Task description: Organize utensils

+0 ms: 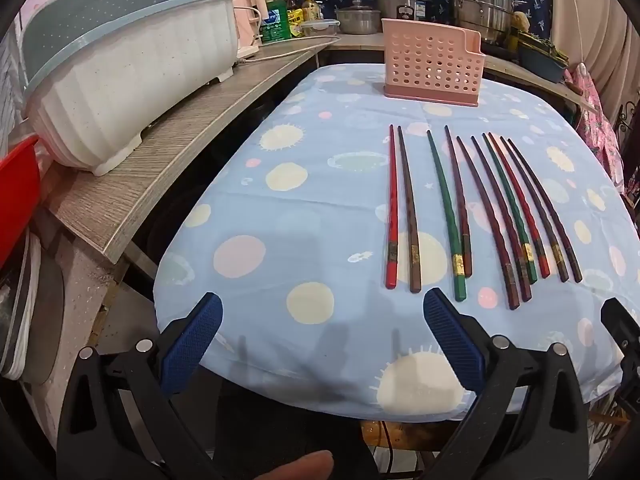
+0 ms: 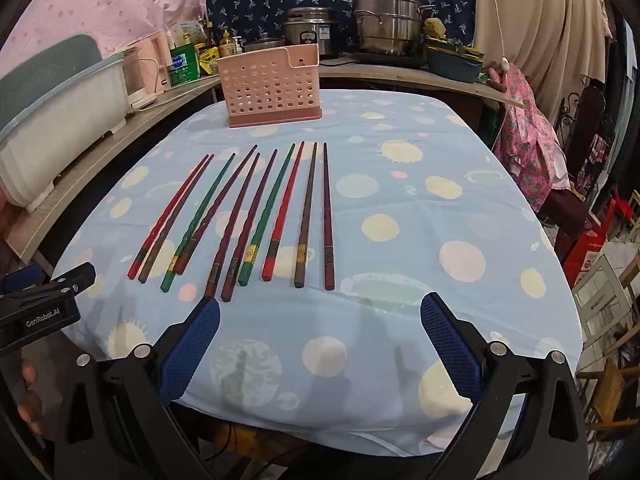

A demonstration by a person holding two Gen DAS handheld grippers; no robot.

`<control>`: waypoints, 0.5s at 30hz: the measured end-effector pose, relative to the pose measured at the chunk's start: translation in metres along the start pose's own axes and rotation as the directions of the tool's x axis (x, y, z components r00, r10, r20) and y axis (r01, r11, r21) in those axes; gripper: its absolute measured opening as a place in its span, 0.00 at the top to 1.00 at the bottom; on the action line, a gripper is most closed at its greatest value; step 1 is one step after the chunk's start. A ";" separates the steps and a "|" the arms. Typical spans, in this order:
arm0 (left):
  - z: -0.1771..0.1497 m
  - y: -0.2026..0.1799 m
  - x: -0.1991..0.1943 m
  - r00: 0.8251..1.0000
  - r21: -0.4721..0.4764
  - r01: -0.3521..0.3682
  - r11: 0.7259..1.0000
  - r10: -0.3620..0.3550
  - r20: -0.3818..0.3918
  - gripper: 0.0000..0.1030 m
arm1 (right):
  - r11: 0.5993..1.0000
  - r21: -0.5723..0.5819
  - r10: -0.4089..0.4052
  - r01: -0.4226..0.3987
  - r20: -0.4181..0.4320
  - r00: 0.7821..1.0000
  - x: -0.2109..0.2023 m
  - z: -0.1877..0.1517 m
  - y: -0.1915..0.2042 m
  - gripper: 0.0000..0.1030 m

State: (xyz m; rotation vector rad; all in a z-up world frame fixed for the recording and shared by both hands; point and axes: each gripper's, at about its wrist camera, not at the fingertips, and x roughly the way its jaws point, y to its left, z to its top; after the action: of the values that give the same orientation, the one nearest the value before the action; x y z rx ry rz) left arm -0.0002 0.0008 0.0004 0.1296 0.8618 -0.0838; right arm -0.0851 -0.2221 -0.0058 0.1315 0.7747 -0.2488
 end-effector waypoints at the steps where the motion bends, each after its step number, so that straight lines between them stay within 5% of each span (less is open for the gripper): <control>1: 0.000 0.000 0.000 1.000 0.002 0.002 1.000 -0.002 0.000 0.07 | 1.000 0.002 0.000 0.000 0.000 1.000 0.000 0.000 0.000 0.07; 15: 0.005 -0.004 0.002 1.000 0.026 -0.018 0.999 0.018 0.002 0.07 | 1.000 0.019 0.005 -0.005 0.010 1.000 0.000 0.000 -0.003 0.07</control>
State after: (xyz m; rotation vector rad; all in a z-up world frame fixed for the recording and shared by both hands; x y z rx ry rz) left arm 0.0039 -0.0042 0.0019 0.1620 0.8575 -0.0786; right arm -0.0857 -0.2247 -0.0056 0.1500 0.7619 -0.2519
